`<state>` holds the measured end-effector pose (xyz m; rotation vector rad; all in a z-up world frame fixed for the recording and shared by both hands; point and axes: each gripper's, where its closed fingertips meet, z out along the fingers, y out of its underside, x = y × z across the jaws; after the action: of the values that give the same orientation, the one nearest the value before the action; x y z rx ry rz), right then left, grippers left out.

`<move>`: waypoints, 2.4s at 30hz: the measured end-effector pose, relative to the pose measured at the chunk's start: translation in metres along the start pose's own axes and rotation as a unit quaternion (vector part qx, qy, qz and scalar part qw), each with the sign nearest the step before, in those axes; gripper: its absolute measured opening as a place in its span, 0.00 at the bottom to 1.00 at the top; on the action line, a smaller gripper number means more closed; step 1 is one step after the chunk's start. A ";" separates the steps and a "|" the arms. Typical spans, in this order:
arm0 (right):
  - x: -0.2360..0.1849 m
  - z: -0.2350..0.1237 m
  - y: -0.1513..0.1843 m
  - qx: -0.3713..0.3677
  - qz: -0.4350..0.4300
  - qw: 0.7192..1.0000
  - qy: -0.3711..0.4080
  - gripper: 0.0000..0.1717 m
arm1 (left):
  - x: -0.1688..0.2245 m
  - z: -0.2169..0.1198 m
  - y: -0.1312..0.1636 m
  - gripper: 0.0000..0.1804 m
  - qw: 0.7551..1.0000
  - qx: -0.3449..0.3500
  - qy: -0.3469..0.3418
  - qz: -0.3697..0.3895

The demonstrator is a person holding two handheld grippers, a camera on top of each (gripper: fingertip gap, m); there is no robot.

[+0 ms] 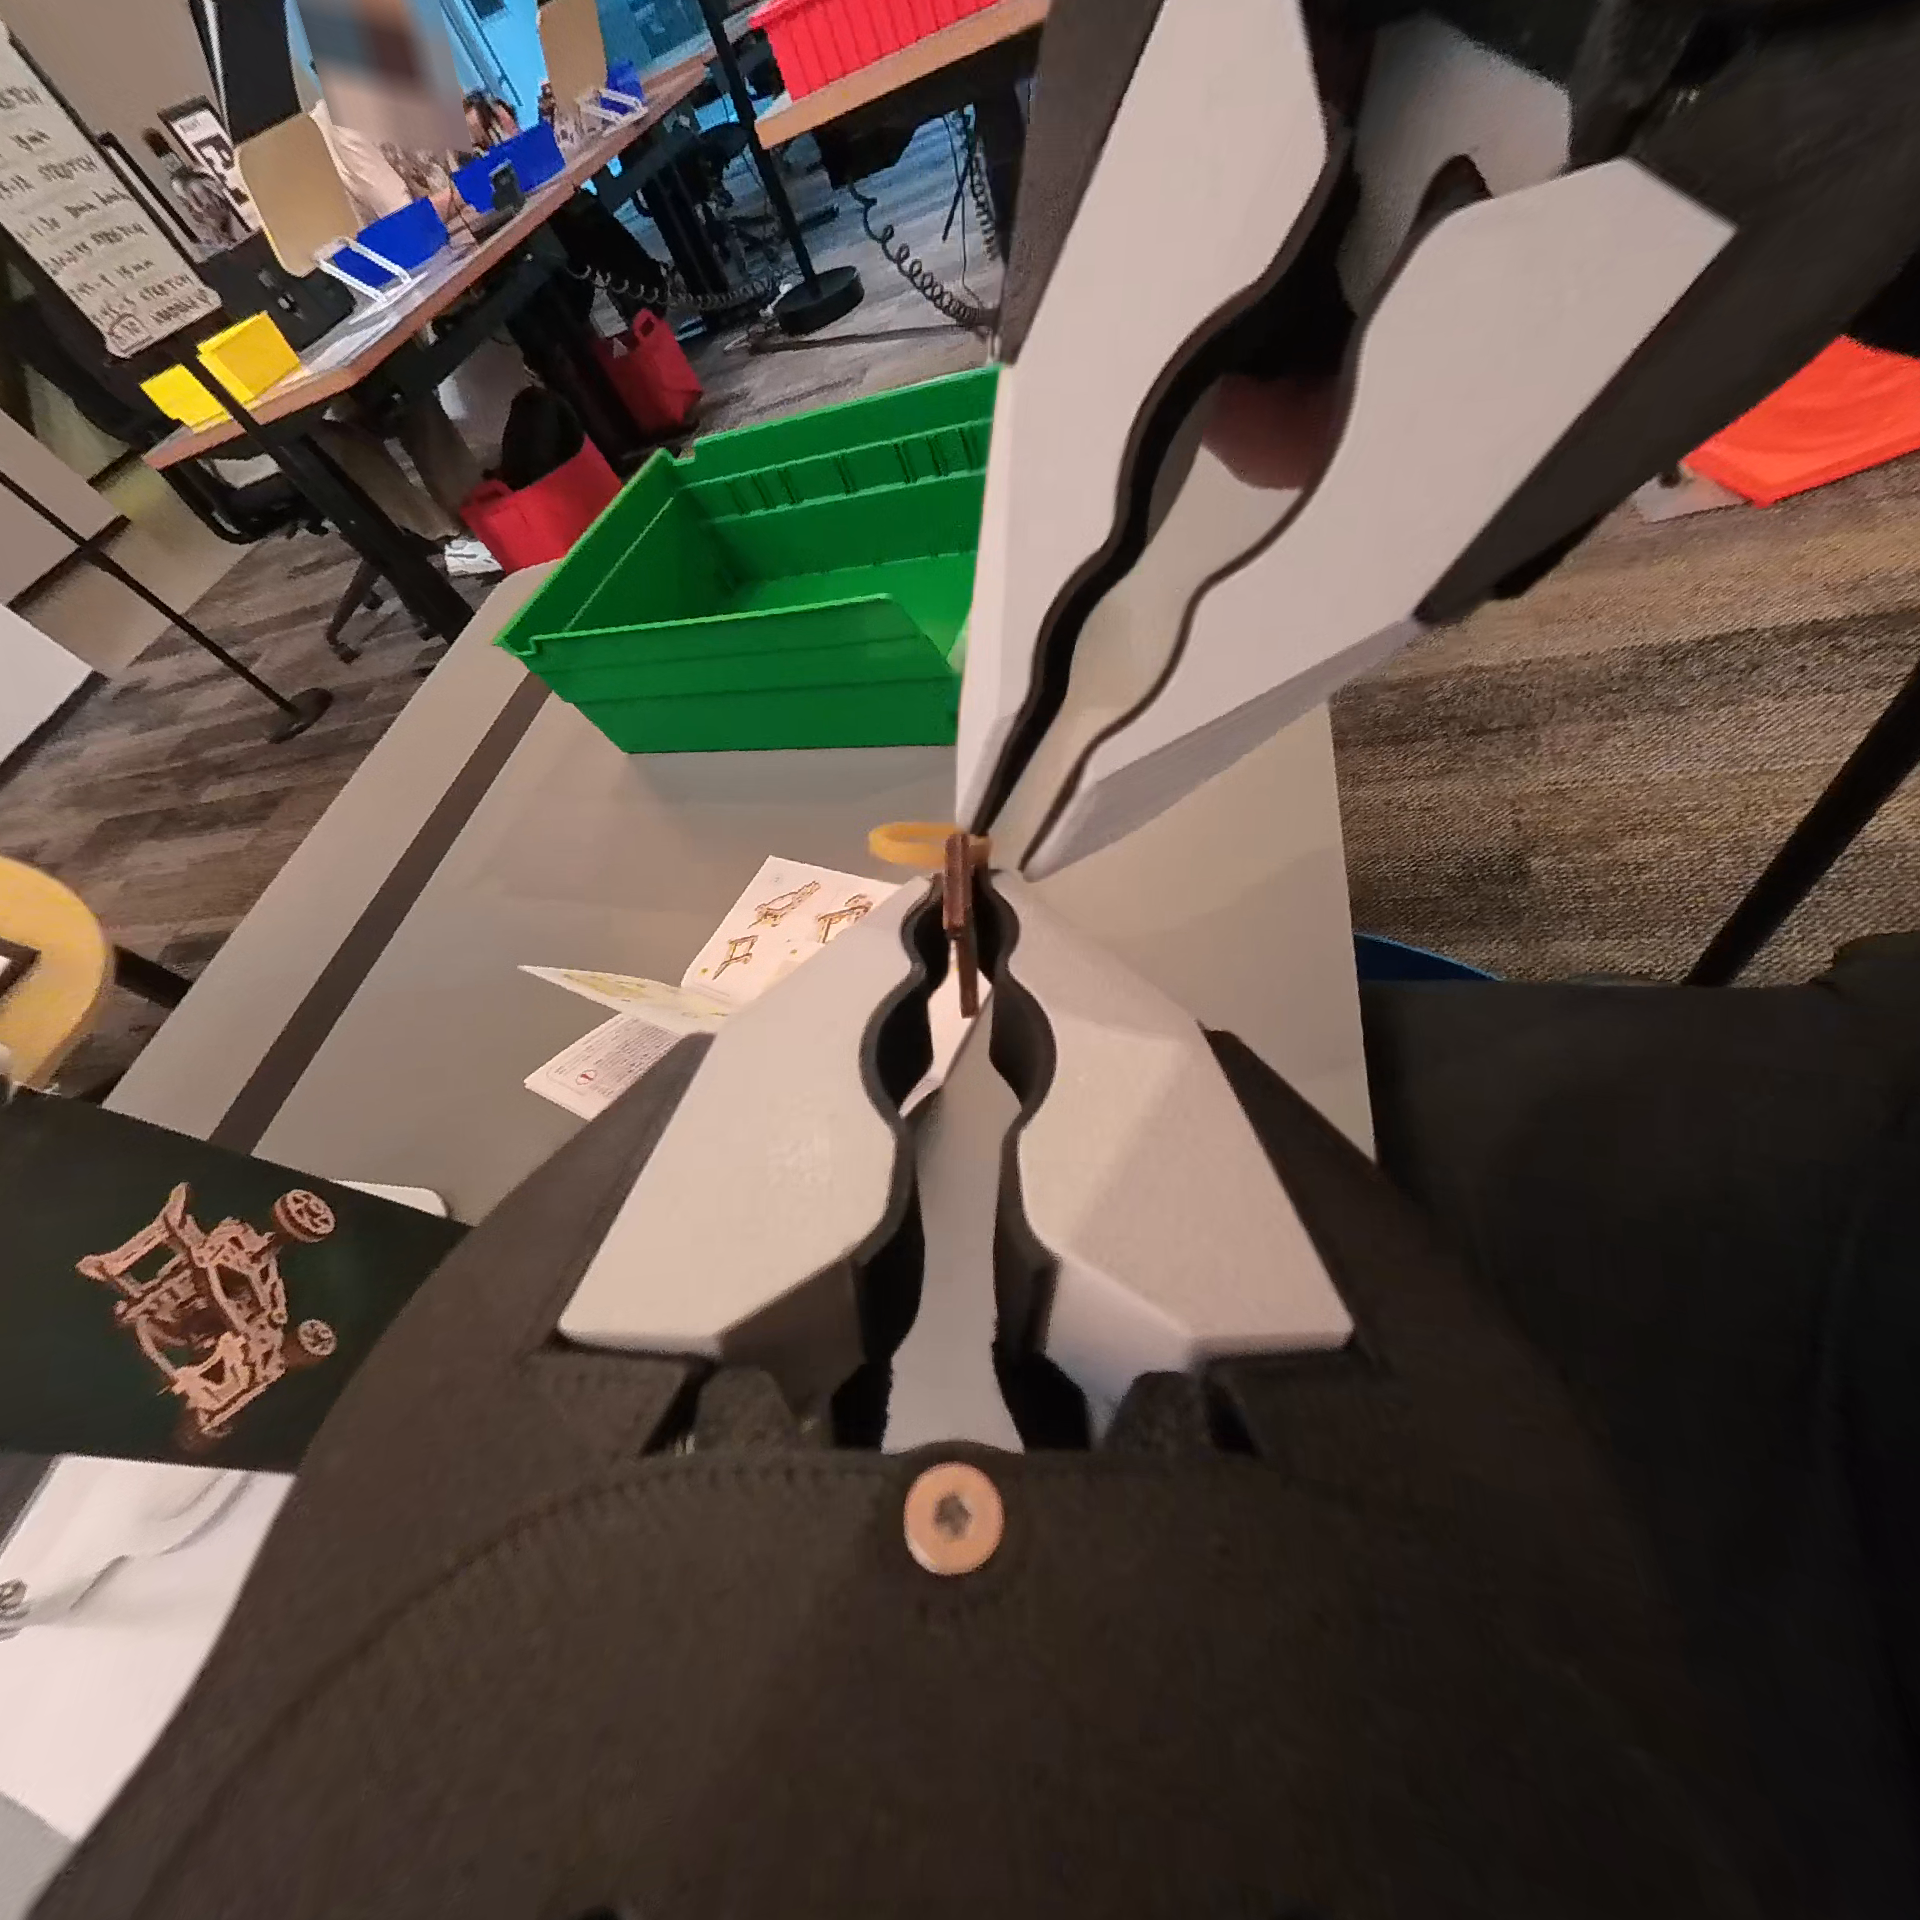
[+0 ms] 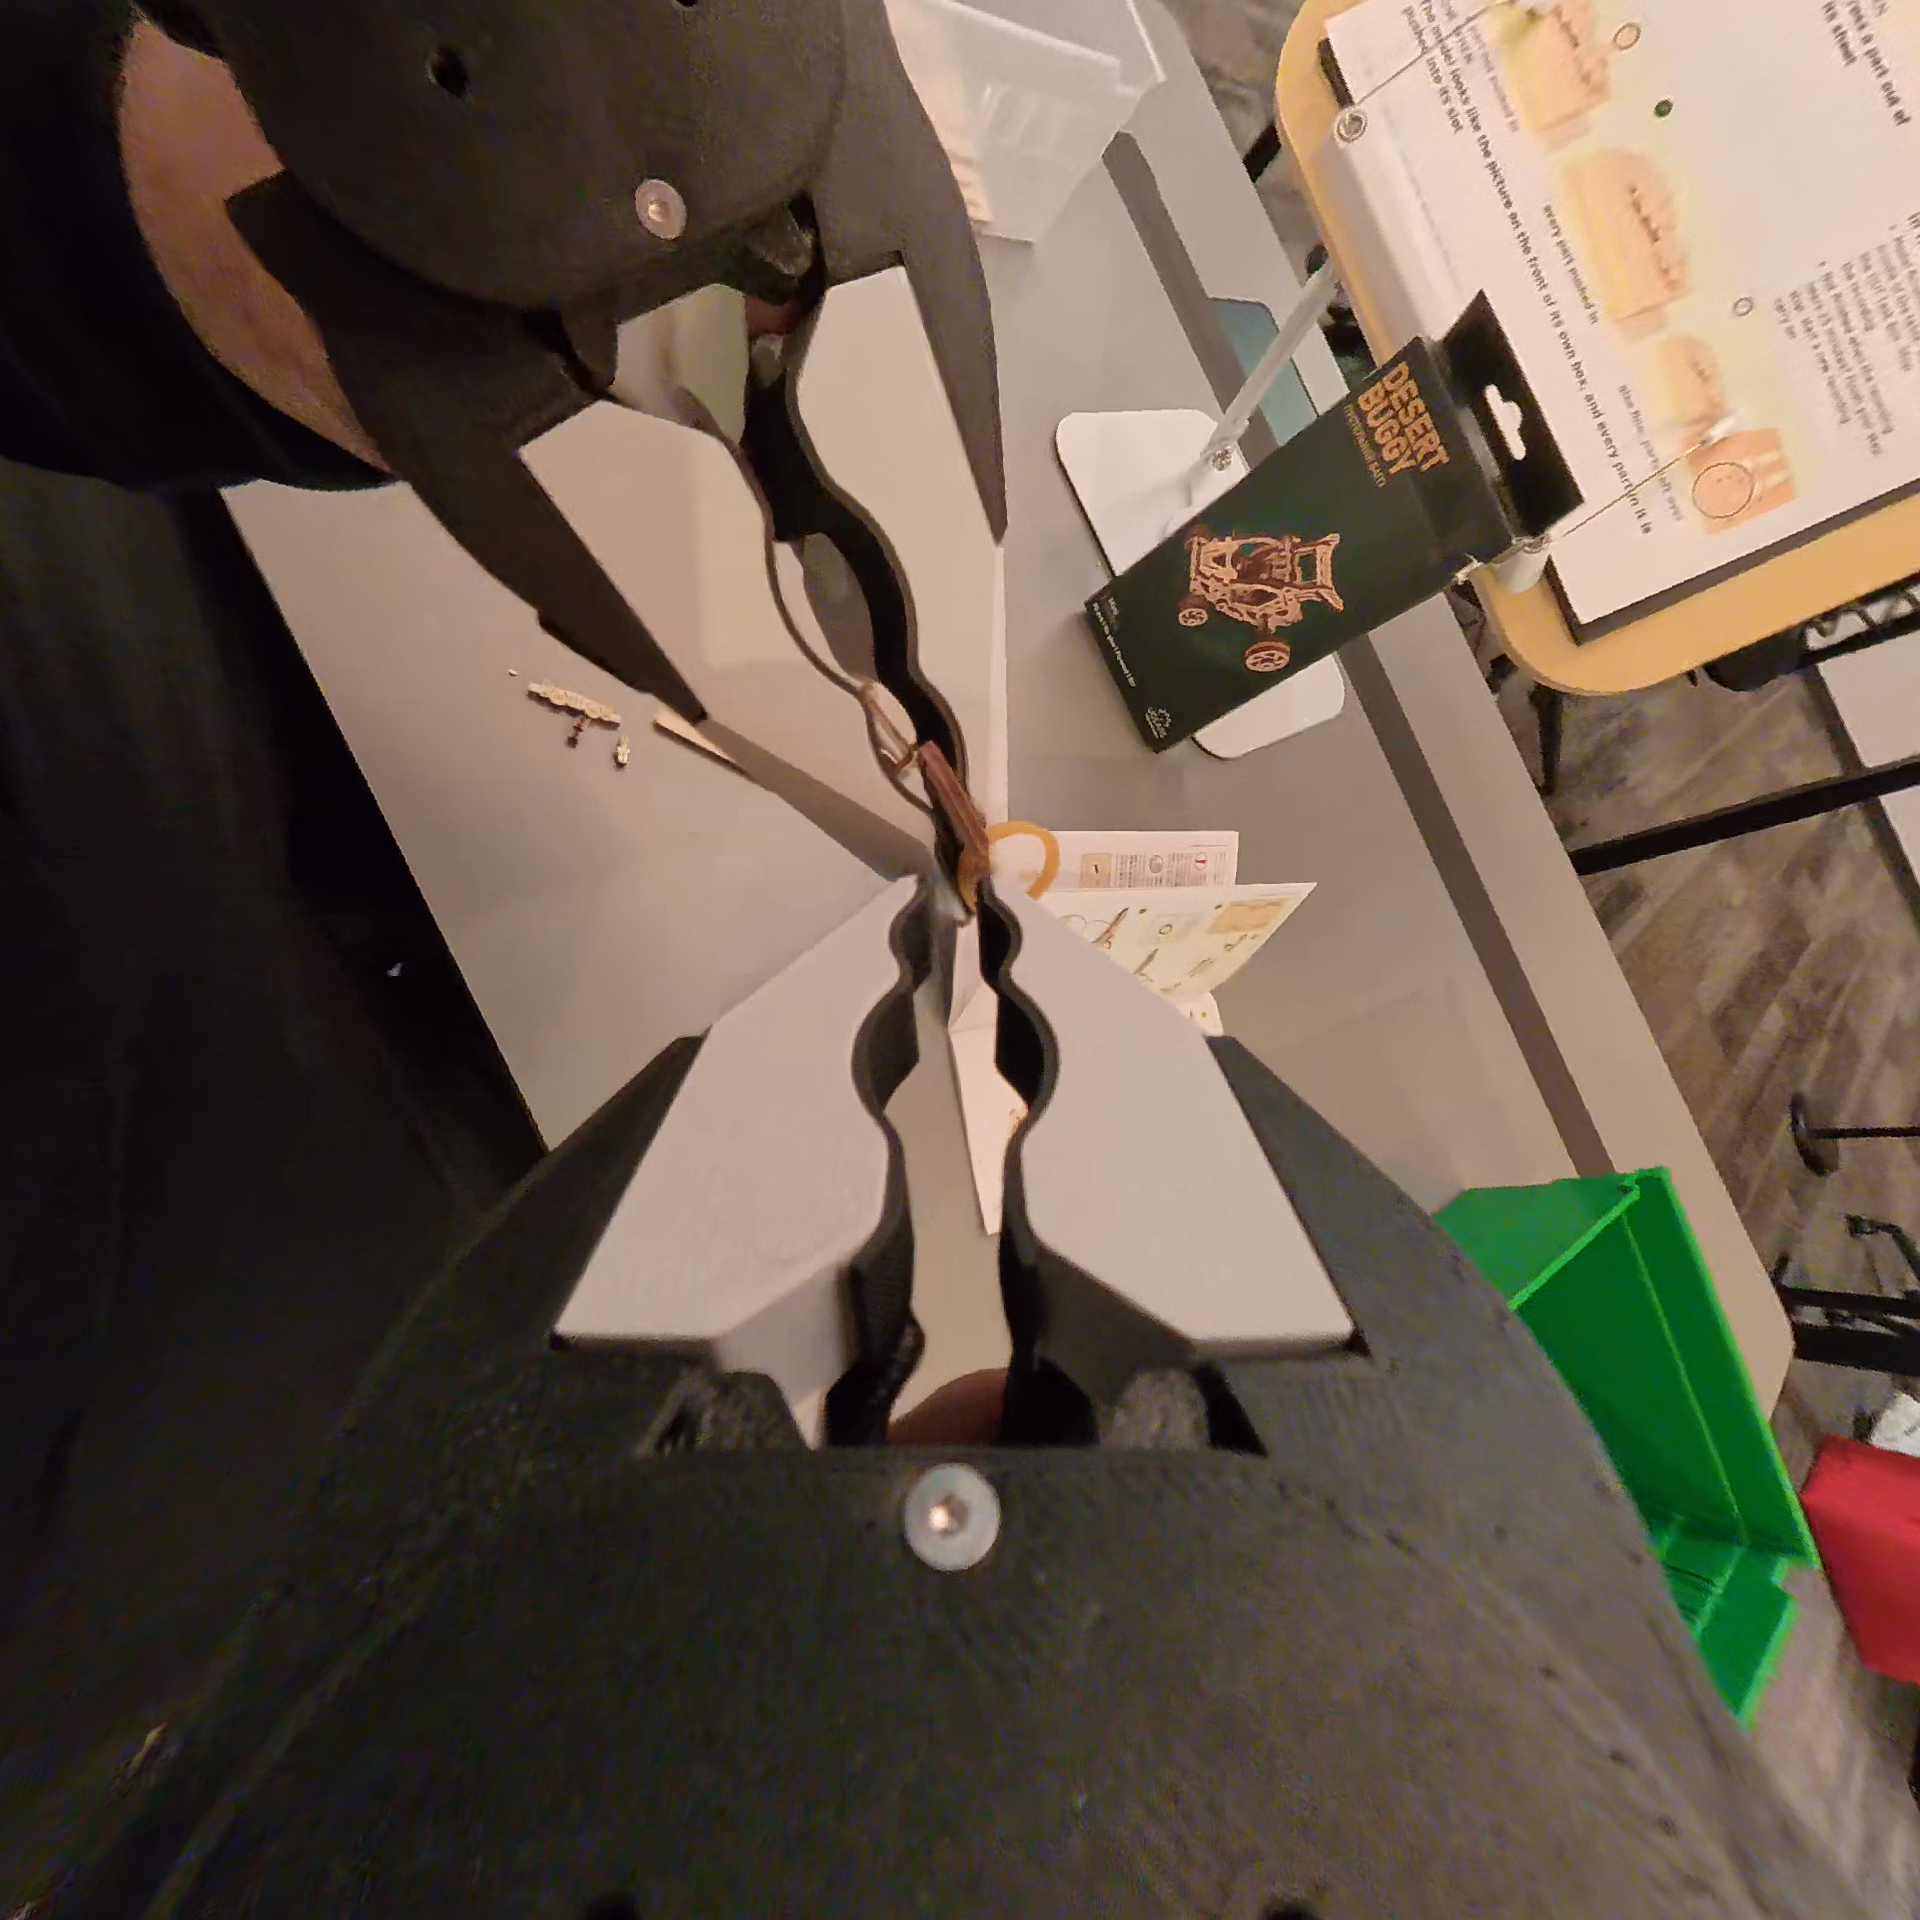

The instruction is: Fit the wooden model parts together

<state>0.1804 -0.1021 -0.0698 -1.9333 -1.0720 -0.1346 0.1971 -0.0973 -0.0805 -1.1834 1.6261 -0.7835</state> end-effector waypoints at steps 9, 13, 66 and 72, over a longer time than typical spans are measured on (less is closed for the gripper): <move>0.006 -0.018 -0.013 0.086 0.000 0.996 -0.035 0.13 | 0.013 -0.007 -0.010 0.01 0.997 0.045 0.061 -0.015; -0.001 -0.020 -0.014 0.127 -0.020 0.987 -0.097 0.13 | 0.020 -0.012 -0.017 0.01 0.994 0.067 0.085 -0.005; -0.005 -0.037 -0.007 0.167 0.164 0.963 -0.136 0.00 | 0.031 -0.011 -0.036 0.01 0.984 0.058 -0.012 0.169; 0.001 -0.032 0.001 0.096 0.095 0.991 -0.019 0.00 | 0.028 -0.007 -0.033 0.01 0.985 0.043 -0.022 0.168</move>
<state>0.1910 -0.1257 -0.0511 -1.8571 -0.8861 0.1072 0.1991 -0.1349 -0.0579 -0.8301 1.6791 -0.5997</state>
